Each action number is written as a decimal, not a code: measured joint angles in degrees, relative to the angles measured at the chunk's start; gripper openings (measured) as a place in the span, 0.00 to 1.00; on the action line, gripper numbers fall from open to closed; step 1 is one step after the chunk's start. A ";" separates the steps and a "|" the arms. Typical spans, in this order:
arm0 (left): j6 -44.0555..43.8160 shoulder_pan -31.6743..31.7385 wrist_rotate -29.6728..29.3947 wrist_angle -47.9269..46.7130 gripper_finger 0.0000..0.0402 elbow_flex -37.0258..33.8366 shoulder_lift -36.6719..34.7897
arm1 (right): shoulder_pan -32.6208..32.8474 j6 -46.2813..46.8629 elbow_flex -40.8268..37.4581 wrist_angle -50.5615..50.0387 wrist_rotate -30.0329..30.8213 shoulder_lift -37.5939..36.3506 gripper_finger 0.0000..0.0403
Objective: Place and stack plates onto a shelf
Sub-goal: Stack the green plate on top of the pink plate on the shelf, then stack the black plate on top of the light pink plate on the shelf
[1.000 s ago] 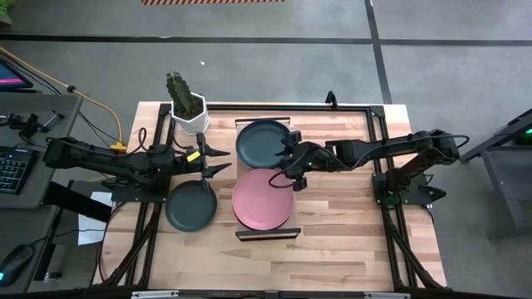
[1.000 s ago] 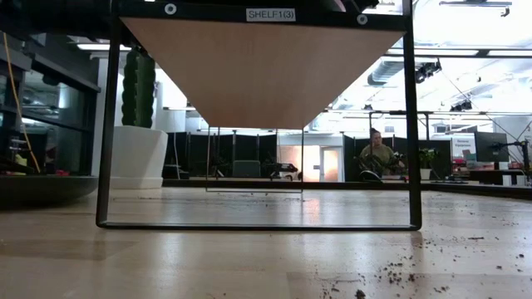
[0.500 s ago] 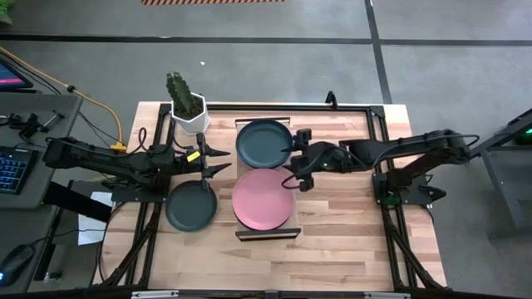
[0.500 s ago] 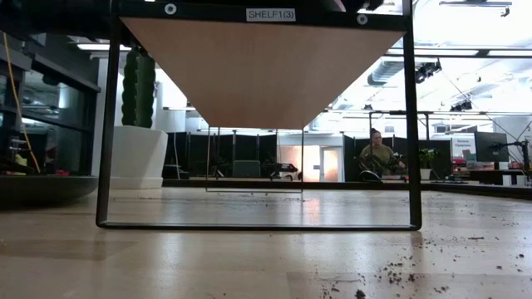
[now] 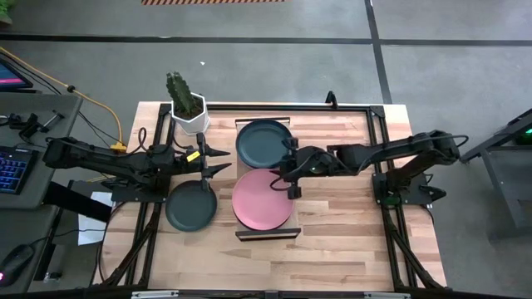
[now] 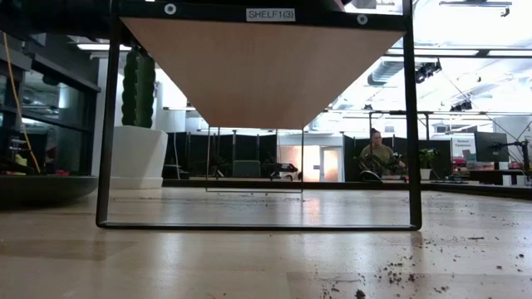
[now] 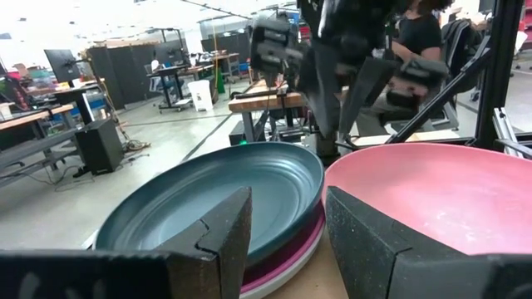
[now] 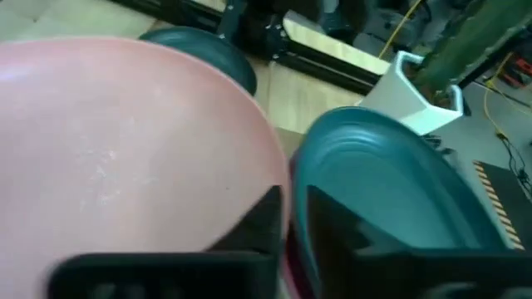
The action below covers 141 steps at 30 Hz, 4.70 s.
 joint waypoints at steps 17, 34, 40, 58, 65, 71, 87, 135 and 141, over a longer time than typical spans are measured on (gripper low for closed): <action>-0.02 0.02 0.00 0.19 0.36 0.00 0.00 | -1.49 3.43 0.02 4.48 -4.69 3.66 0.00; 0.00 0.02 0.00 0.17 0.36 0.00 0.00 | -2.80 2.44 0.02 5.96 -4.23 5.24 0.00; 0.00 0.02 0.00 0.17 0.36 0.00 0.00 | -3.39 2.89 0.02 5.67 -4.27 5.24 0.00; 0.02 0.00 0.00 0.17 0.36 0.00 0.00 | -5.31 5.12 0.02 3.79 -4.28 5.24 0.00; 0.00 0.02 0.00 0.17 0.36 0.00 0.00 | -5.31 6.39 0.02 0.10 -4.27 5.24 0.00; 0.01 0.01 0.00 0.15 0.36 0.00 0.00 | -5.31 3.67 0.39 3.25 -3.52 5.24 0.00; -0.20 -0.02 0.13 -1.98 0.36 0.00 0.00 | -5.31 2.38 6.39 -10.80 6.75 4.70 0.00; 0.62 -0.04 0.22 -1.07 0.36 0.02 -0.02 | -4.28 -1.22 -40.54 50.67 2.61 -31.24 0.00; 0.62 -0.04 0.22 -1.17 0.36 0.02 -0.02 | -4.28 -1.22 -40.54 50.51 2.61 -31.24 0.00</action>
